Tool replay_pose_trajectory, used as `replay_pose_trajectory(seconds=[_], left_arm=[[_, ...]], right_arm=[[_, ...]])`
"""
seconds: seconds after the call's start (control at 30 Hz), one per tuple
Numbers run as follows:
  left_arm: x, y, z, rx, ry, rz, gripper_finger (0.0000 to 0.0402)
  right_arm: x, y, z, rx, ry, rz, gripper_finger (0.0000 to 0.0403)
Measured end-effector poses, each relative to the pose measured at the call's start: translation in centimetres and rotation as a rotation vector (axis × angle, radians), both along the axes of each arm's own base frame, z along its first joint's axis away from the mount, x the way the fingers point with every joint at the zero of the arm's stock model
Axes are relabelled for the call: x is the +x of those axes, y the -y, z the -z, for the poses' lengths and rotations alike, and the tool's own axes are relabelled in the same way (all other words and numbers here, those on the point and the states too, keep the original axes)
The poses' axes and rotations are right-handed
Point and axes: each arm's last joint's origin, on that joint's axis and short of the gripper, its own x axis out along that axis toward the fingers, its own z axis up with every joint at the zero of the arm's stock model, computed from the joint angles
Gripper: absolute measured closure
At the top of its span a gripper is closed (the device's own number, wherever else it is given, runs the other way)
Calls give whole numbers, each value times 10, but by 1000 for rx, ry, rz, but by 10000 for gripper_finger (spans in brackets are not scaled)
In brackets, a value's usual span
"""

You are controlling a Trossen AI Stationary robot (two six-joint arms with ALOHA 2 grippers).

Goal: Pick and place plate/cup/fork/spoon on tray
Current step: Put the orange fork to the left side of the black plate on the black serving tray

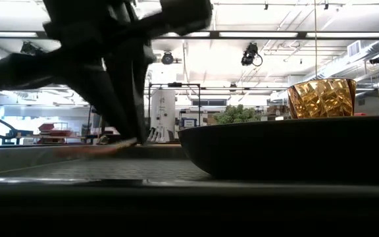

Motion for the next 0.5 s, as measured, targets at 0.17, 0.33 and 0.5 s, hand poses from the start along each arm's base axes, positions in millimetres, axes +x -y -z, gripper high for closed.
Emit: replay_pose_trajectory(seconds=[0.17, 0.33, 0.5], left_arm=[[8, 4, -3, 38, -52, -25, 383], [14, 3, -4, 32, -58, -42, 383], [16, 1, 2, 33, -80, -43, 383]], right_arm=[[-2, -3, 0, 3, -1, -6, 351], [-2, -3, 0, 1, -3, -8, 351], [-2, -3, 0, 2, -5, -15, 351]])
